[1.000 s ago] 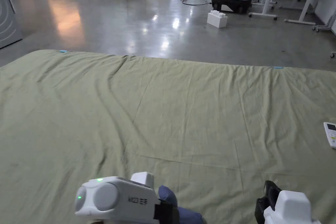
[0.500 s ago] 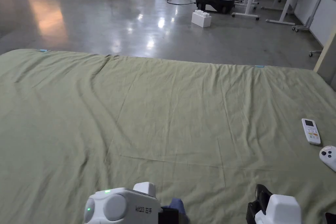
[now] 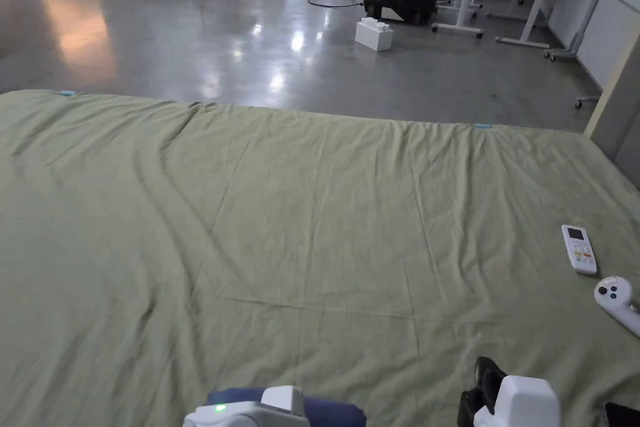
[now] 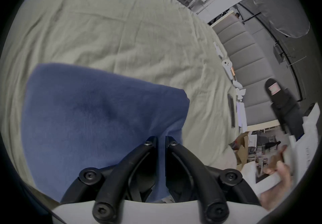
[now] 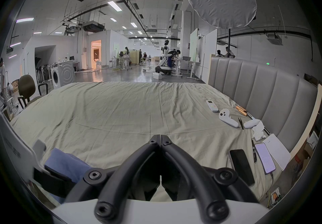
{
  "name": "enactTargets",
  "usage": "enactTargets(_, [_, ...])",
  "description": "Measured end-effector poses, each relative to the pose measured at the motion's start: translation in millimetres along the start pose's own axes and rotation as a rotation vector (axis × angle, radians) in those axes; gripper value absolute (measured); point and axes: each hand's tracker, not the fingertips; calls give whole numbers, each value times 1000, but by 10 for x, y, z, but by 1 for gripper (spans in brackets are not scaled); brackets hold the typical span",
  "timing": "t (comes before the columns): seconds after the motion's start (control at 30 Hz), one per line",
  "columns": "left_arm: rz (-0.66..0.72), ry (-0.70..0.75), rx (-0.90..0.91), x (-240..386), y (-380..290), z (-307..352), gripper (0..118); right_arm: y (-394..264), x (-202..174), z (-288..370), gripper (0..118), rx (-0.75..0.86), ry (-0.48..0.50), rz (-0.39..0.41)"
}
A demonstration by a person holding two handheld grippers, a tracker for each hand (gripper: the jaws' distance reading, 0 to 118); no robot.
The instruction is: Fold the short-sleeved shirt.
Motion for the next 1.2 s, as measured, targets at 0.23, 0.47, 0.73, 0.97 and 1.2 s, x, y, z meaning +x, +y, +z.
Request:
enactTargets(0.23, [-67,-28,41,-46,-87,-14,5,-13,1,2,1,-3,-1,13])
enactTargets(0.47, [-243,-60,315,68,81,789,5,193,-79,-42,1,47,-4,10])
enactTargets(0.73, [-417,261,852,90,307,1747,5,703,-235,-80,0,228,-28,36])
enactTargets(0.97, [-367,538,1134,-208,415,2133,5,967,-312,-55,0,309,-45,41])
enactTargets(1.2, [-306,583,1156,-560,499,2198,5,1069,-332,-49,0,337,-55,51])
